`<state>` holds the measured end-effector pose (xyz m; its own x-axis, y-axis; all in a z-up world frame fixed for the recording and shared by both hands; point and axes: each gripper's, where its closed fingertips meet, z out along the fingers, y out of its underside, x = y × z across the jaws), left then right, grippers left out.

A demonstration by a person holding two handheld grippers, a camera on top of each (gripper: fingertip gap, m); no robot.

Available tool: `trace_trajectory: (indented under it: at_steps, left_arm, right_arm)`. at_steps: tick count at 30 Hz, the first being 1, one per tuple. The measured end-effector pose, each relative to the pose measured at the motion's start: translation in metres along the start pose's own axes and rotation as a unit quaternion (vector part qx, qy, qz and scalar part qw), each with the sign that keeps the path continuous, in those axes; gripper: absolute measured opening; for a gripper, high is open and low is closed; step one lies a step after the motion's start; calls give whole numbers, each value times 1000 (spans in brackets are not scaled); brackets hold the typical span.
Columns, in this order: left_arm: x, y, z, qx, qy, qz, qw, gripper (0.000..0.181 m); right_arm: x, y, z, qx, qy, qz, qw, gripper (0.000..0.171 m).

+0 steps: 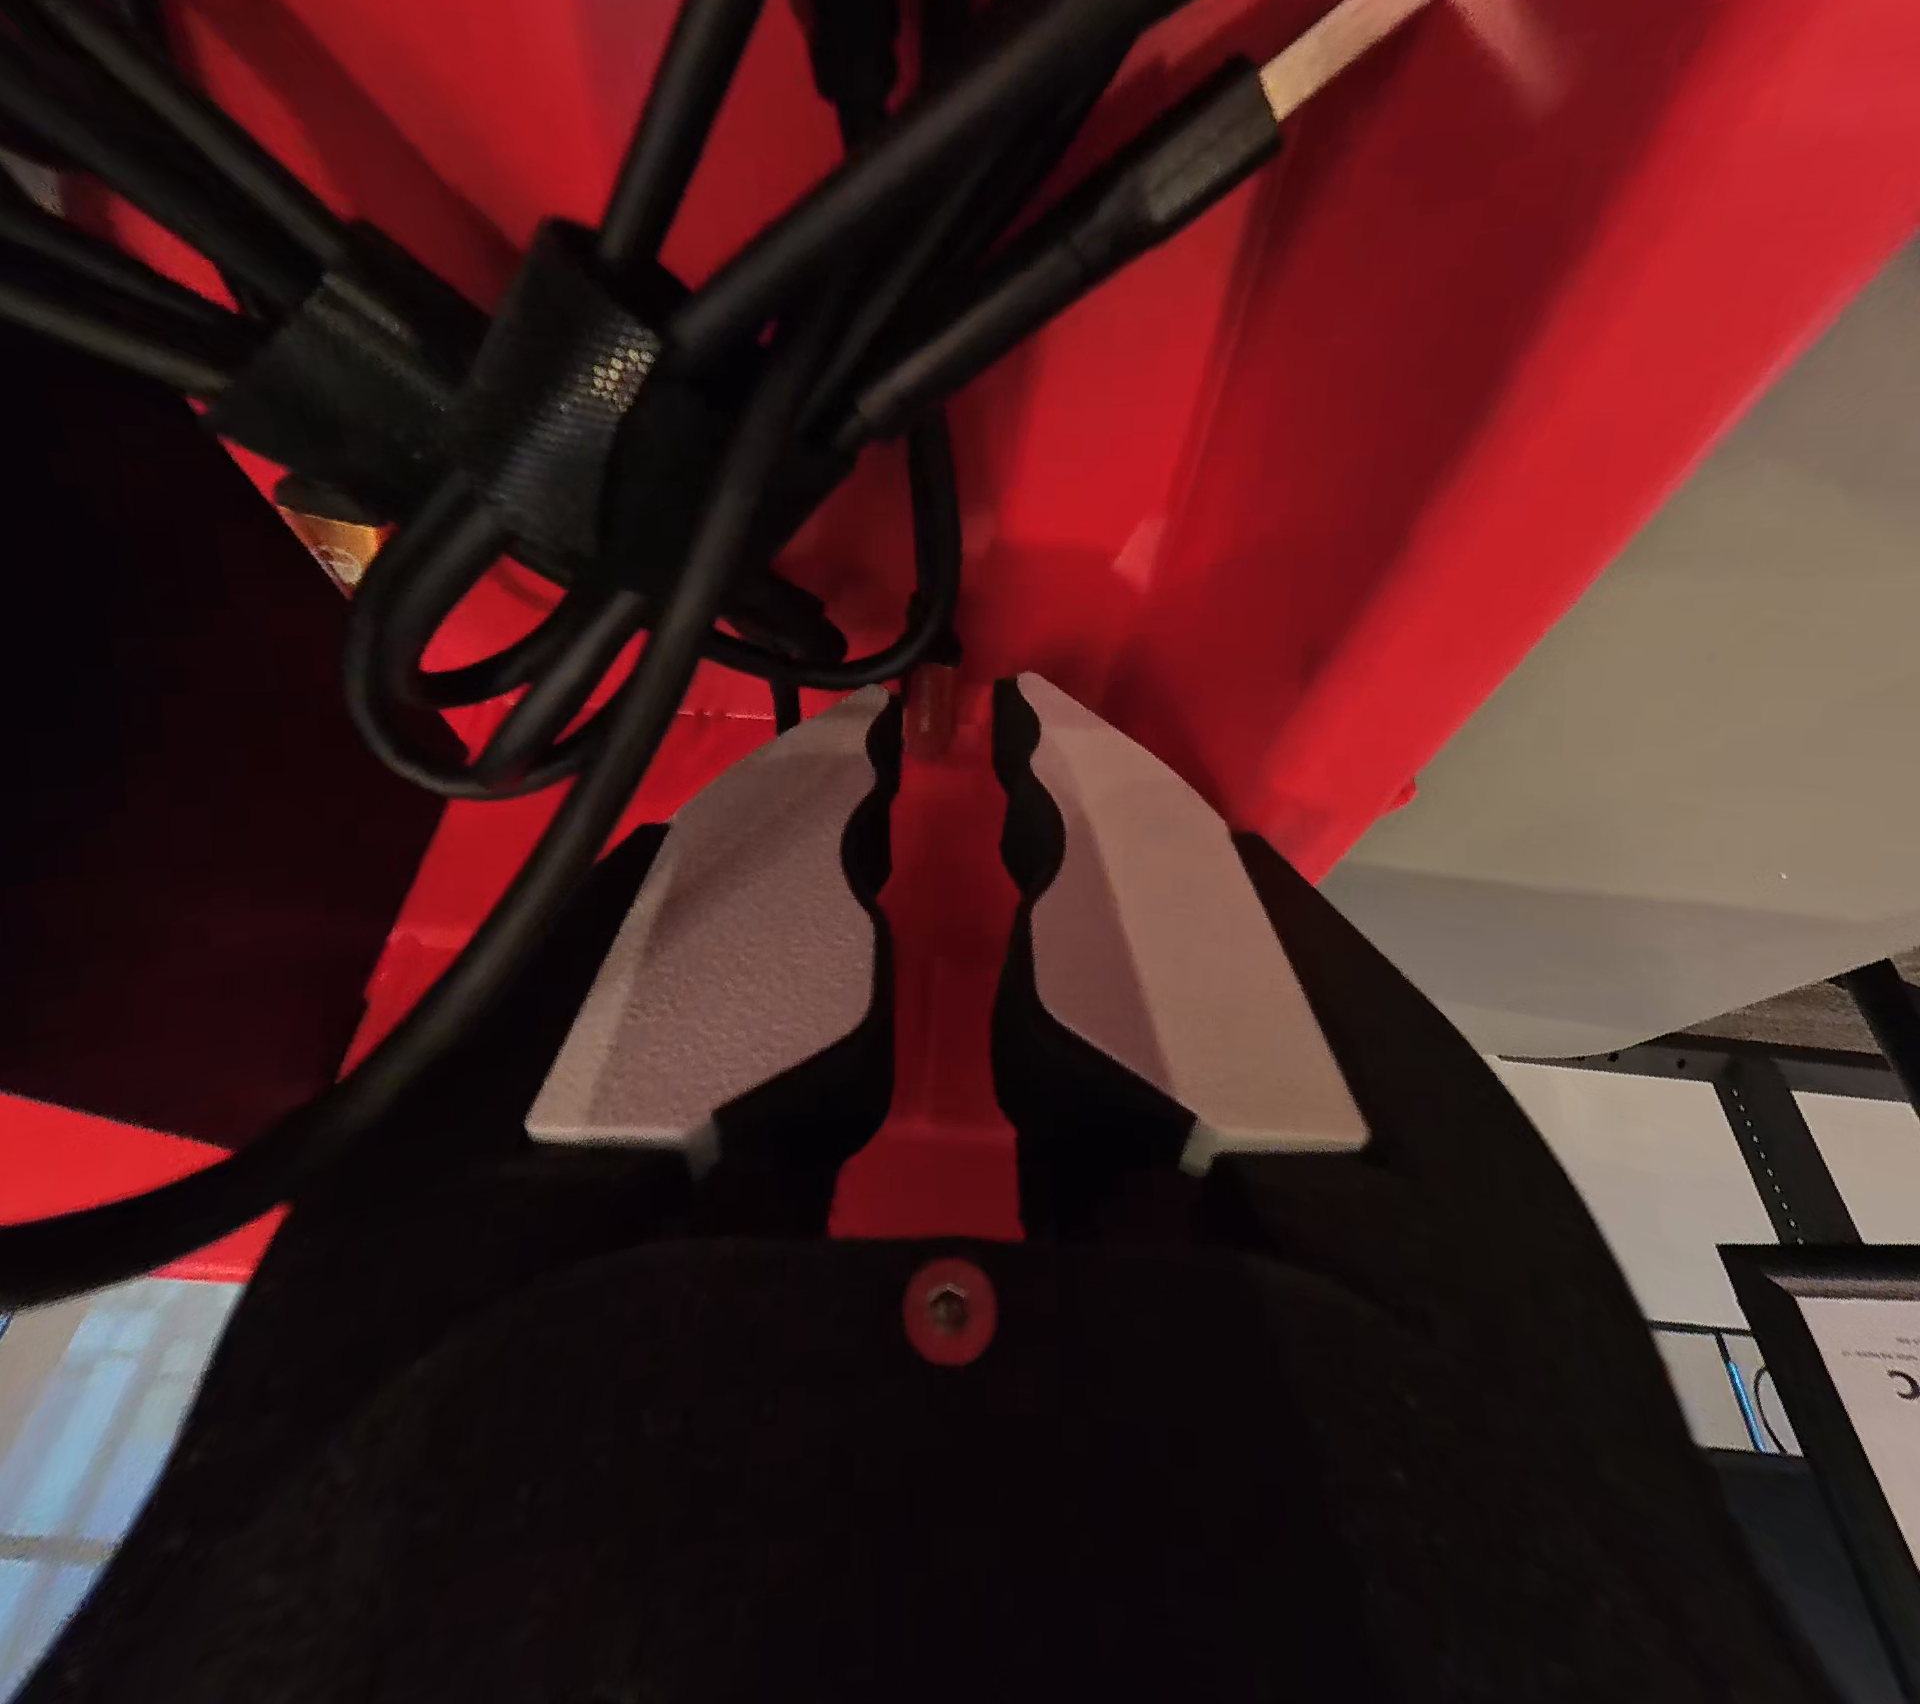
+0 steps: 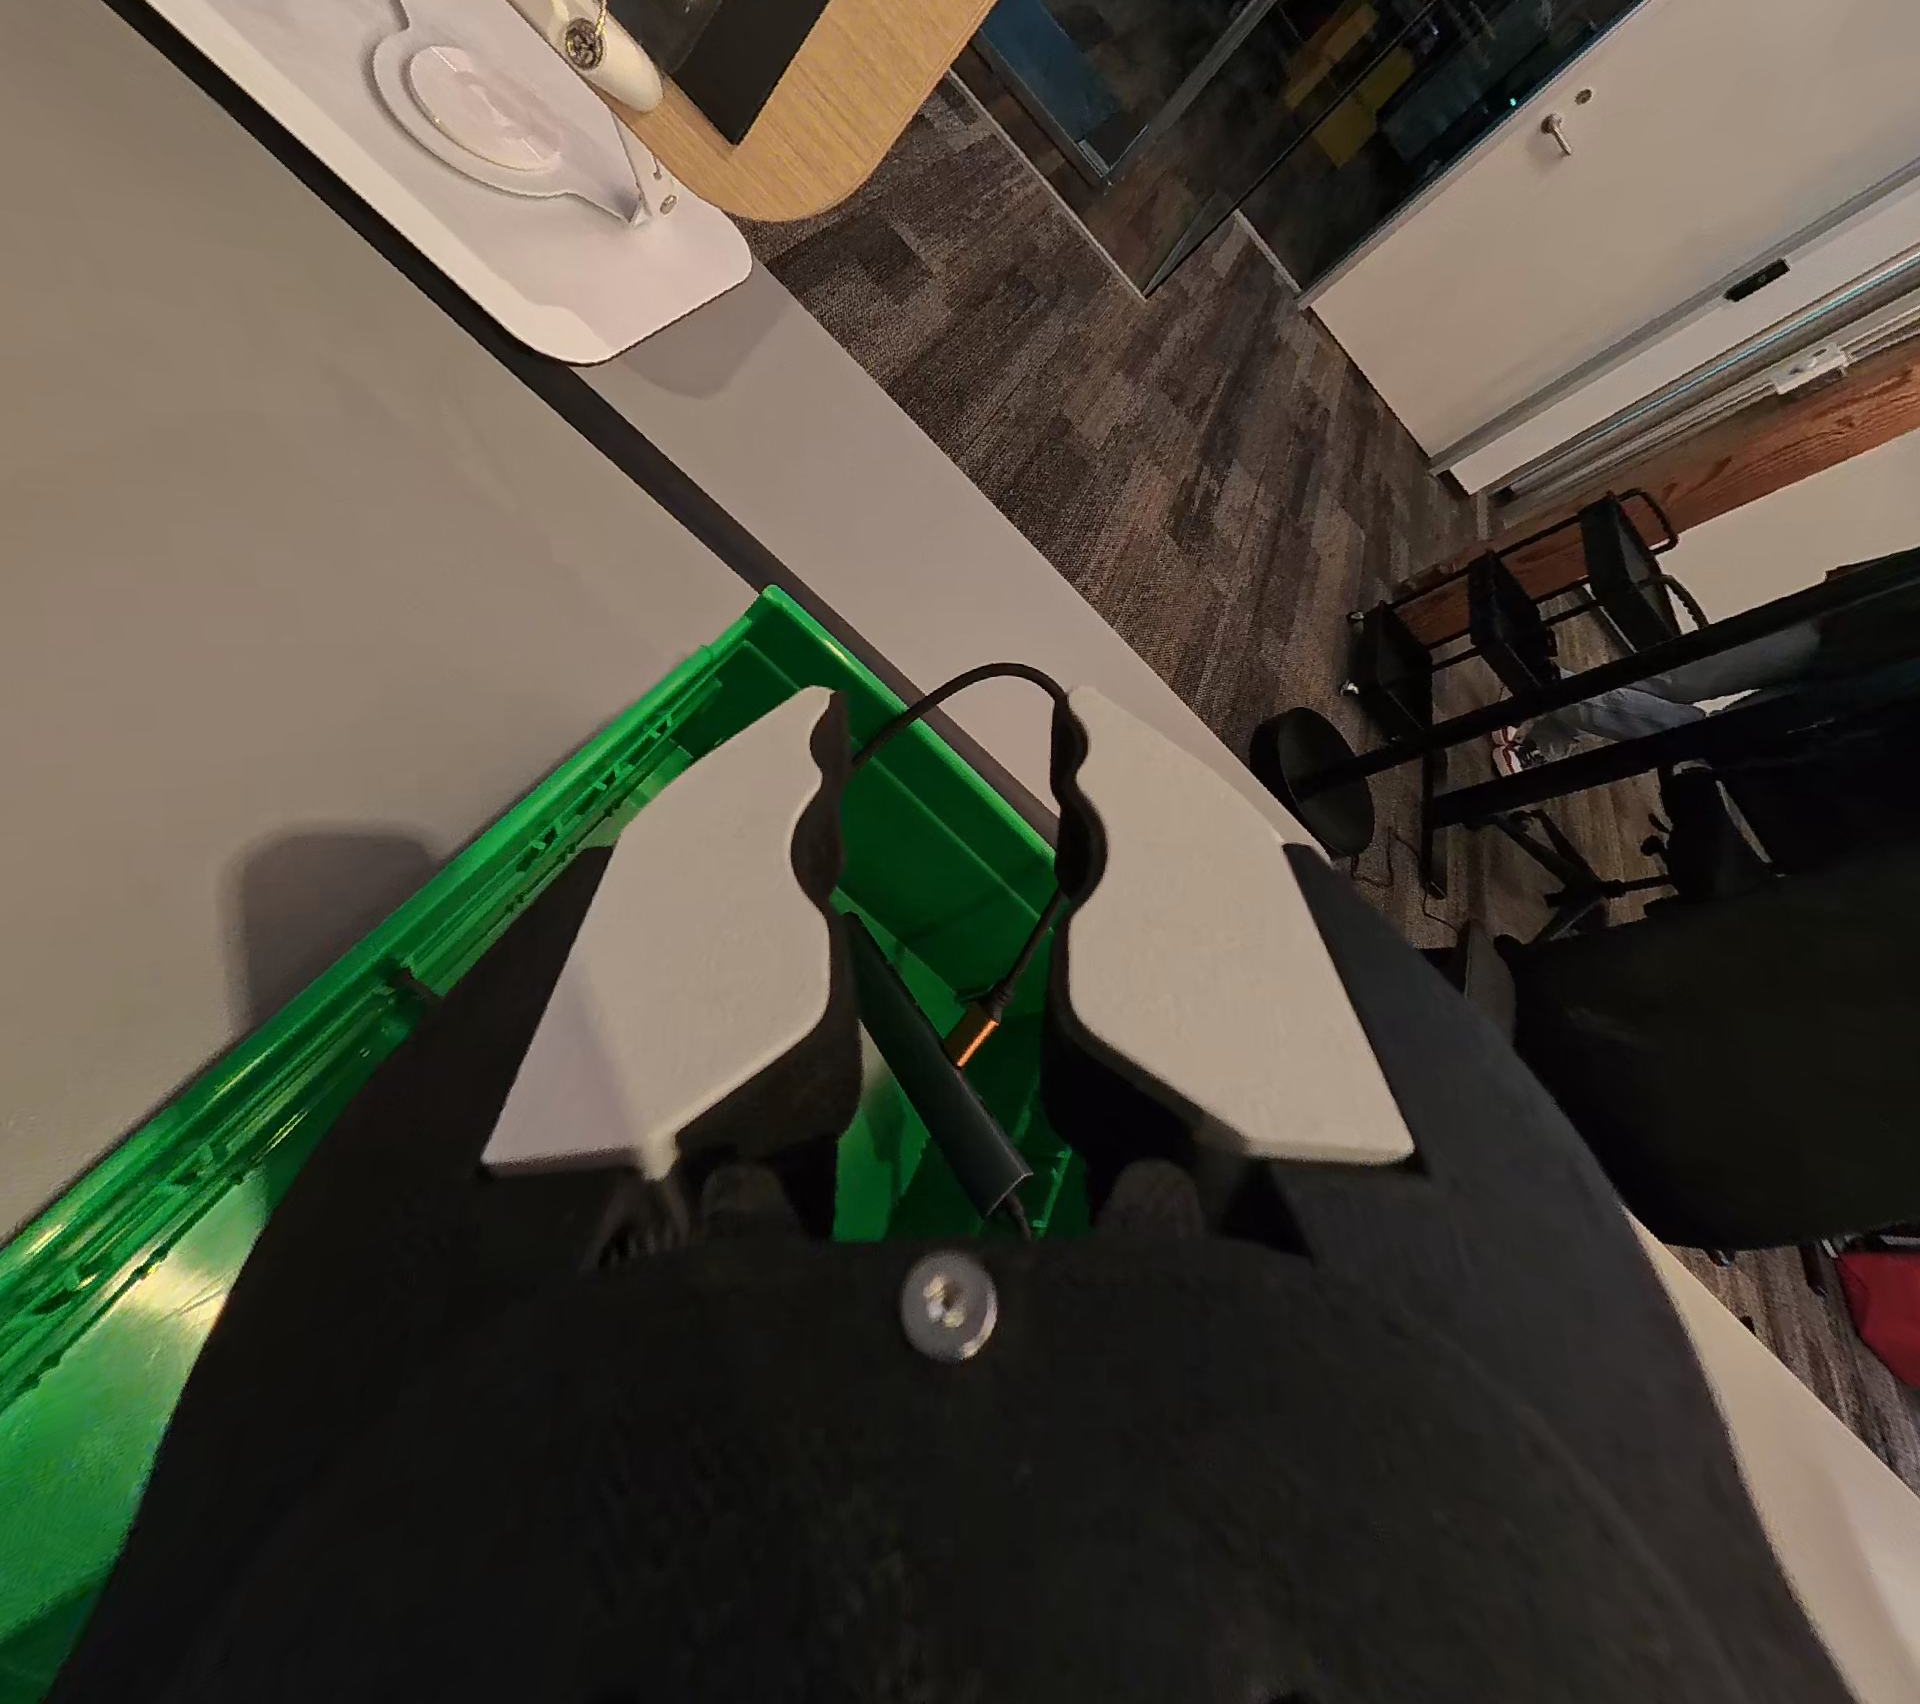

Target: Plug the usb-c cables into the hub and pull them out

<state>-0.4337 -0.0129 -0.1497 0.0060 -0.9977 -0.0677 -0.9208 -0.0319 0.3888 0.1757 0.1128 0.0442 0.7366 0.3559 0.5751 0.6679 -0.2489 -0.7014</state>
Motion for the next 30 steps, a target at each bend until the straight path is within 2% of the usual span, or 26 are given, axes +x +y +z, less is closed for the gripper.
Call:
trace_trajectory:
  at_steps: [8, 15, 20, 23, 25, 30]
  left_arm:
    - [-2, -3, 1, 13, -11, -6, 1000, 18]
    - [-3, -10, 2, 57, -14, -11, 998, 17]
    - [-5, -11, 2, 39, -16, -2, 999, 21]
    - [-4, -11, 2, 38, -9, 2, 999, 20]
    - [0, -11, 3, 32, 2, 16, 999, 12]
    - [1, -11, 3, 4, 13, 35, 999, 12]
  right_arm:
    - [-5, -1, 2, -4, -8, -7, 1000, 39]
    - [-11, 0, 5, -14, -18, -15, 1000, 38]
    - [-15, -1, 6, -15, -25, -21, 999, 38]
    - [-17, 0, 7, -18, -29, -24, 999, 38]
    - [-20, 1, 7, -20, -35, -27, 999, 38]
    - [-22, 1, 7, -20, -42, -30, 998, 36]
